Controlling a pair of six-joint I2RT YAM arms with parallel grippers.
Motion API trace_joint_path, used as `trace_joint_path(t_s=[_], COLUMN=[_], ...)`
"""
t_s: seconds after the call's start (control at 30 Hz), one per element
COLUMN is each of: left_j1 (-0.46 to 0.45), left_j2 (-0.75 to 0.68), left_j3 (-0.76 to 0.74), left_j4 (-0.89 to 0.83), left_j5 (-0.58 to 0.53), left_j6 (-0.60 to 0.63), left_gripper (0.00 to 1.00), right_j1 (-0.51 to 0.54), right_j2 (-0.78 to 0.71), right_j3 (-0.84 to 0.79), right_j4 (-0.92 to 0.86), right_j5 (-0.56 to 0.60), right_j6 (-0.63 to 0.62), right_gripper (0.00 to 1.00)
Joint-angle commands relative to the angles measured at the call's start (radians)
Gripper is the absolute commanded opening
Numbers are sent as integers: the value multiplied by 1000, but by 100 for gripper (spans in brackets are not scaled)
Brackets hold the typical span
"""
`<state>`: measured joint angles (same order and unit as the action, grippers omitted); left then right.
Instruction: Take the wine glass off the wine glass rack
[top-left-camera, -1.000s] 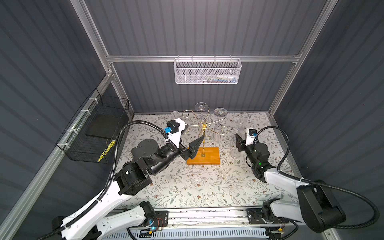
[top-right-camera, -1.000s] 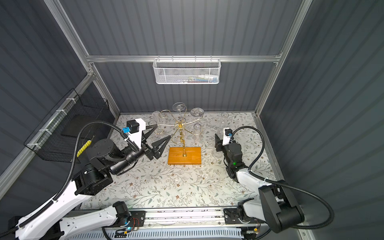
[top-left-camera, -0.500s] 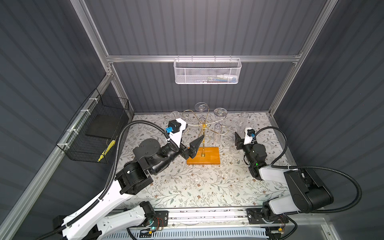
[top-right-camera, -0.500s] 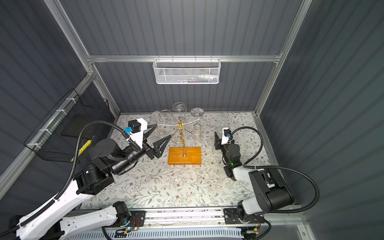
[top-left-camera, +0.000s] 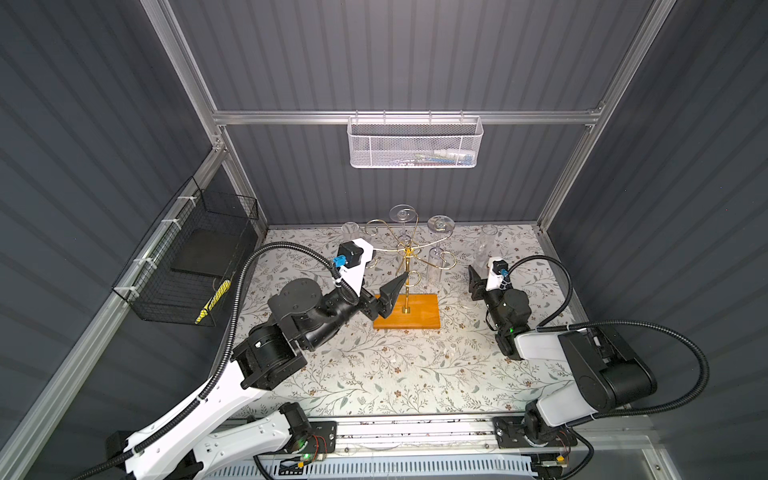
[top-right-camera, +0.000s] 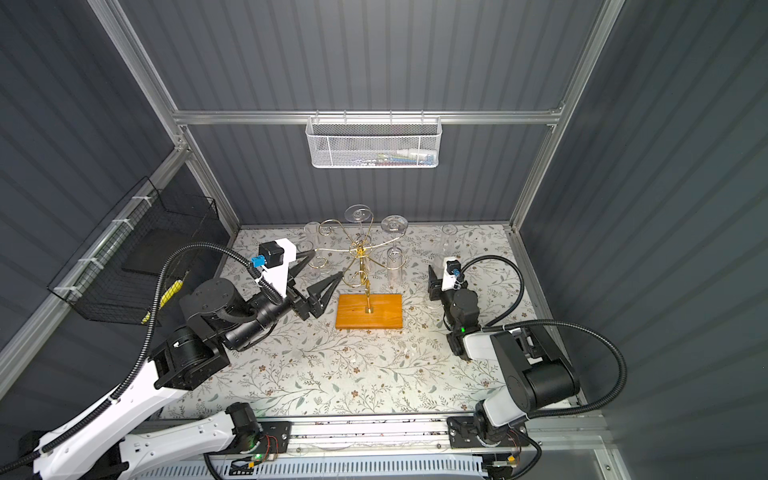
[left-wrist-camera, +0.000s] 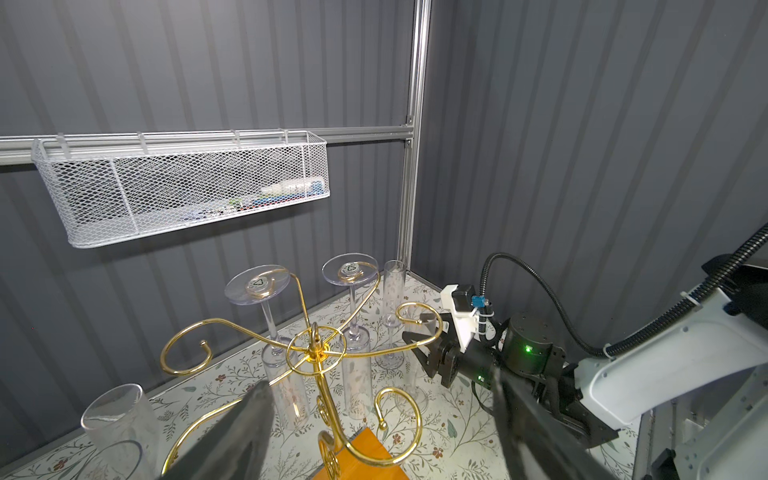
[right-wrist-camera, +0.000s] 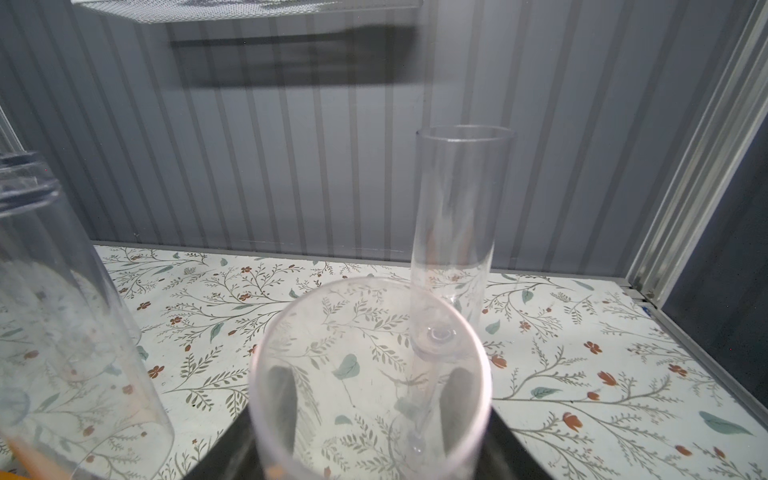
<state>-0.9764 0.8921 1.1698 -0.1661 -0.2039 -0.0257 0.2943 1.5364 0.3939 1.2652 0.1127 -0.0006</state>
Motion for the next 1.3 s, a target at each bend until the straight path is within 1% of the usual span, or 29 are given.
trace_joint_path(t_s=[0.0, 0.17, 0.43, 0.6, 0.8, 0.97, 1.07, 1.13, 1.2, 1.27], left_j1=[-6, -6, -5, -7, -7, -6, -5, -5, -6, -5], left_j2=[-24, -39, -54, -57, -59, -69, -69, -64, -55, -37], left_j3=[-8, -16, -18, -17, -7, -1, 5, 18, 32, 52], left_j4=[-15, -17, -25, -25, -15, -3, 3, 2, 0, -13], left_j5=[-18, -22, -27, -31, -37, -62, -79, -86, -99, -127], left_j6=[6, 7, 6, 10, 9, 15, 16, 18, 34, 61], left_gripper=[85, 85, 85, 85, 86, 86, 86, 86, 87, 89], right_j1=[-1, 3, 23, 35, 73, 78, 77, 77, 77, 76], right_j2=[9, 12, 11, -16, -132, -307, -469, -605, -721, -790], right_j3=[-8, -4, -5, -16, -39, -42, -45, -6, 78, 174], right_j4=[84, 83, 84, 84, 54, -115, -249, -441, -687, -909], right_j5=[15, 15, 35, 39, 71, 82, 96, 80, 40, 11], right_j6=[7, 1, -25, -34, -61, -90, -70, -21, 25, 54], right_gripper=[53, 61, 79, 84, 86, 88, 88, 88, 86, 85])
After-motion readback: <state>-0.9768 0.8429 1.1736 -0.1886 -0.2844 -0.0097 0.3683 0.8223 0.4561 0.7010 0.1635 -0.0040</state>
